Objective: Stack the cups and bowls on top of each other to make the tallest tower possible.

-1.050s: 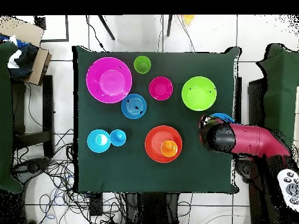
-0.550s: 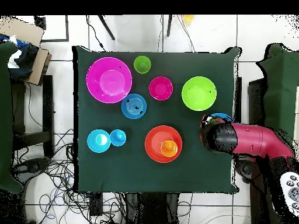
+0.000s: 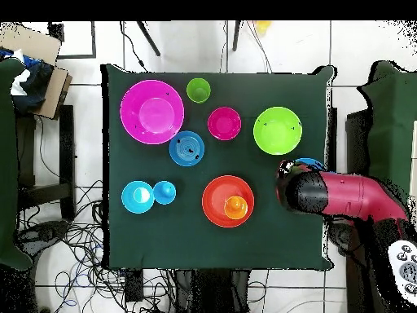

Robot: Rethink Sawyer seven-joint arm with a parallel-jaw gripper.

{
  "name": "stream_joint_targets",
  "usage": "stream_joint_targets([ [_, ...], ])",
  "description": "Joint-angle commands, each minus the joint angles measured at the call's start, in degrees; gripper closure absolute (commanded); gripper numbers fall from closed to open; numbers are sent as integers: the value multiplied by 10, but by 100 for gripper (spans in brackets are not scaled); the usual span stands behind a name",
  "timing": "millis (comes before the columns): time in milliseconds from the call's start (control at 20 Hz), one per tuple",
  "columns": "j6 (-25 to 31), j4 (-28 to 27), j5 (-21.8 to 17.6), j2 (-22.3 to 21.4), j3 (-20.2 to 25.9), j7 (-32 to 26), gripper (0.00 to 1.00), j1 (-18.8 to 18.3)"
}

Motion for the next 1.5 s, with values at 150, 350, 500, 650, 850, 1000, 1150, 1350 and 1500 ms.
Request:
stream_joint_targets([
  [150,16,32,-4,25,27,-15,0,18],
  [350,-21,25,-15,52,26,-2,0,15],
  [500,-25,23,-17,56,27,-2,0,15],
  [650,-23,24,-16,53,27,-4,0,15],
  [850,-35,15,-19,65,24,4,0,18],
  [1000,-45,8,-22,75,20,9,0,21],
  [1150,-50,12,-22,72,14,18,0,30],
  [1350,-52,16,-21,68,7,24,0,37],
  [1500,-55,16,-20,68,-1,34,0,46],
])
